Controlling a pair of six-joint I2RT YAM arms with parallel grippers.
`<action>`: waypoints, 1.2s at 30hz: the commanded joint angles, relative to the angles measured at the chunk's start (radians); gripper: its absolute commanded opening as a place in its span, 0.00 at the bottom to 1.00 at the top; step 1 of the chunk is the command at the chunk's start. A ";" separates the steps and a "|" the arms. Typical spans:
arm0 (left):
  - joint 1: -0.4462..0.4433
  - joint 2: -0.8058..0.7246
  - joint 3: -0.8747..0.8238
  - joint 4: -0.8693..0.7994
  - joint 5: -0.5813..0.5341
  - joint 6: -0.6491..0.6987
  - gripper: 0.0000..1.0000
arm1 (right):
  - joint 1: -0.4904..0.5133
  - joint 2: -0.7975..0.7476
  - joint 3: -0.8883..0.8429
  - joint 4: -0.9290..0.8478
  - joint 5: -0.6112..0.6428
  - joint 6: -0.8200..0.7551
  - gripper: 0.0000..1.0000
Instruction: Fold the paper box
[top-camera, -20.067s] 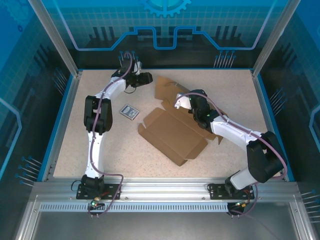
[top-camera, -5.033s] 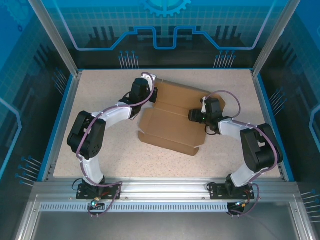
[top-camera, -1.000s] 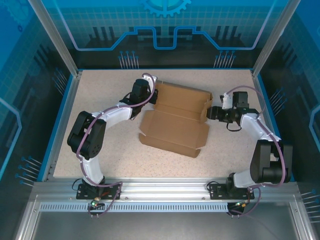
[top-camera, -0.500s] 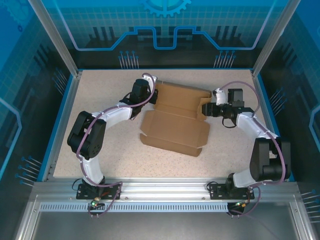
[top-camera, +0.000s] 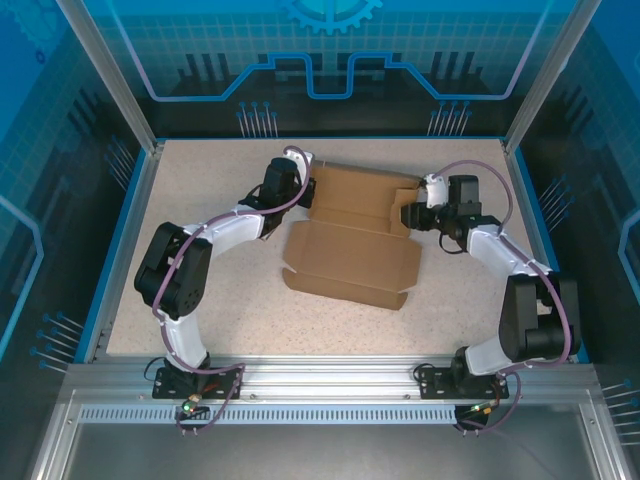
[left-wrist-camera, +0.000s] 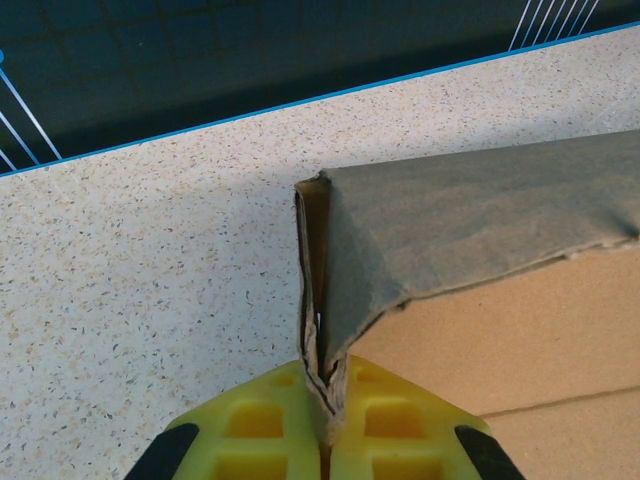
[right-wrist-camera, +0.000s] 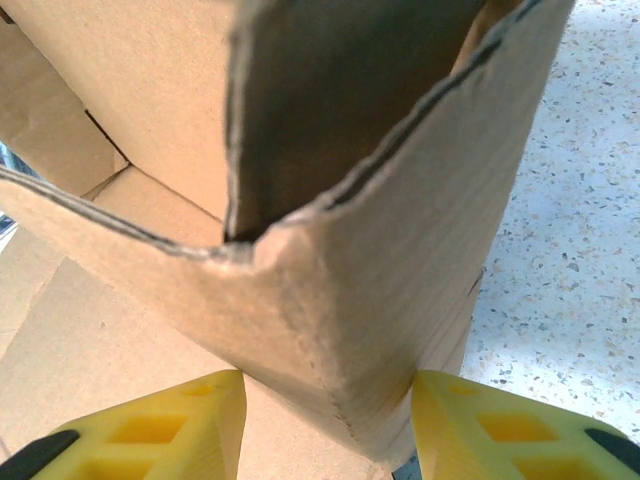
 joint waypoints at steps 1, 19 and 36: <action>-0.007 -0.043 0.005 0.001 0.020 0.022 0.00 | 0.031 0.002 0.000 0.048 0.055 -0.015 0.47; -0.008 -0.041 0.001 0.001 0.021 0.021 0.00 | 0.043 -0.026 -0.072 0.134 0.067 -0.029 0.51; -0.007 -0.041 0.004 -0.006 0.027 0.020 0.00 | 0.142 0.031 0.000 0.039 0.496 0.120 0.40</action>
